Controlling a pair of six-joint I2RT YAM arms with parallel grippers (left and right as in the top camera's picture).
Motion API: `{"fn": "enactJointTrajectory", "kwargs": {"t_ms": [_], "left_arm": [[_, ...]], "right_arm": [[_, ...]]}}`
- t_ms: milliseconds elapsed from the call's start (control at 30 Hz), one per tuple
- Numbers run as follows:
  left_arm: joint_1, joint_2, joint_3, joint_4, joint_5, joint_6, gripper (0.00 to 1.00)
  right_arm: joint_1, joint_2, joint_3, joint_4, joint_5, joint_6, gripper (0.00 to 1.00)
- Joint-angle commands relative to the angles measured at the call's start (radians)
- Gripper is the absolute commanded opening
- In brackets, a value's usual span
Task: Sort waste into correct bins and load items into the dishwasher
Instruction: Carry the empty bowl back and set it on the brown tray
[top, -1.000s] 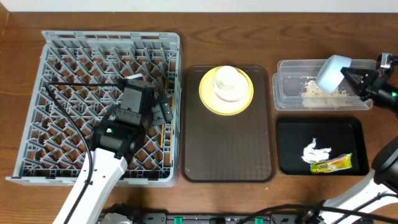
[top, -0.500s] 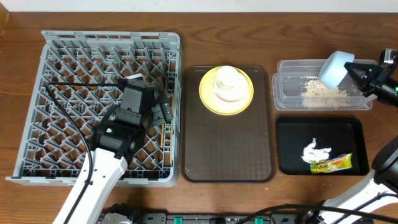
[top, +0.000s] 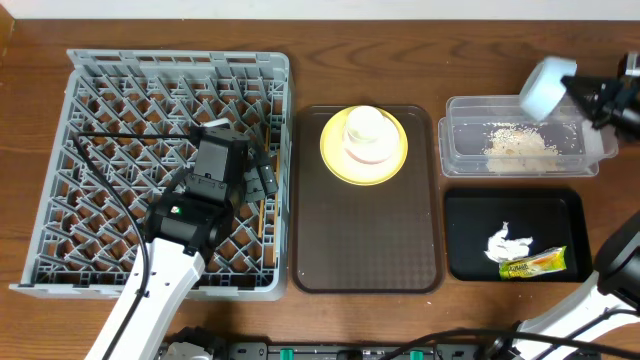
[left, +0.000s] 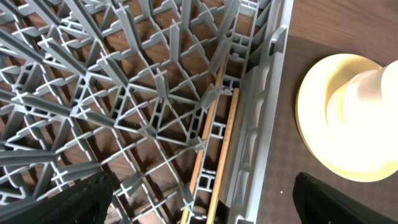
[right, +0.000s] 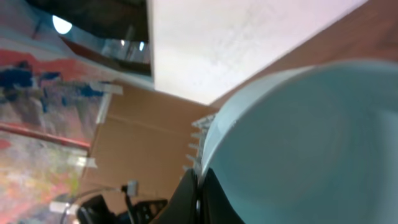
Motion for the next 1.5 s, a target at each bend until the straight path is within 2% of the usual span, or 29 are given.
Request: {"fn": "enactJointTrajectory", "kwargs": {"t_ms": [0, 167, 200, 333, 433, 533, 767, 933, 1067, 1200, 1300, 1467], "left_arm": [[0.004, -0.005, 0.014, -0.003, 0.003, -0.002, 0.93], [0.004, -0.005, 0.014, -0.003, 0.003, -0.002, 0.93], [0.004, -0.005, 0.014, -0.003, 0.003, -0.002, 0.94], [0.004, -0.005, 0.014, -0.003, 0.003, -0.002, 0.93], [0.004, -0.005, 0.014, -0.003, 0.003, -0.002, 0.93], [0.004, -0.005, 0.014, -0.003, 0.003, -0.002, 0.93], [0.004, -0.005, 0.014, -0.003, 0.003, -0.002, 0.93], [0.004, -0.005, 0.014, -0.003, 0.003, -0.002, 0.93], [0.004, -0.005, 0.014, -0.003, 0.003, -0.002, 0.93], [0.004, -0.005, 0.014, -0.003, 0.003, -0.002, 0.93], [0.004, -0.005, 0.014, -0.003, 0.003, -0.002, 0.93], [0.004, -0.005, 0.014, -0.003, 0.003, -0.002, 0.93]], "right_arm": [[0.054, -0.113, 0.023, 0.187, -0.033, 0.339, 0.01], [0.167, -0.230, 0.023, 0.525, 0.013, 0.549, 0.01], [0.248, -0.287, 0.023, 0.551, 0.092, 0.583, 0.01], [0.380, -0.333, 0.023, 0.537, 0.204, 0.578, 0.01], [0.489, -0.335, 0.023, 0.518, 0.269, 0.516, 0.01], [0.599, -0.332, 0.023, 0.307, 0.363, 0.347, 0.01], [0.817, -0.334, 0.023, -0.315, 0.720, -0.171, 0.01], [0.981, -0.335, 0.023, -0.639, 0.990, -0.377, 0.01], [1.114, -0.336, 0.022, -0.875, 1.226, -0.445, 0.01], [1.246, -0.335, -0.007, -1.019, 1.508, -0.402, 0.01], [1.326, -0.335, -0.067, -1.020, 1.597, -0.346, 0.01], [1.381, -0.335, -0.192, -0.941, 1.603, -0.298, 0.01]]}}
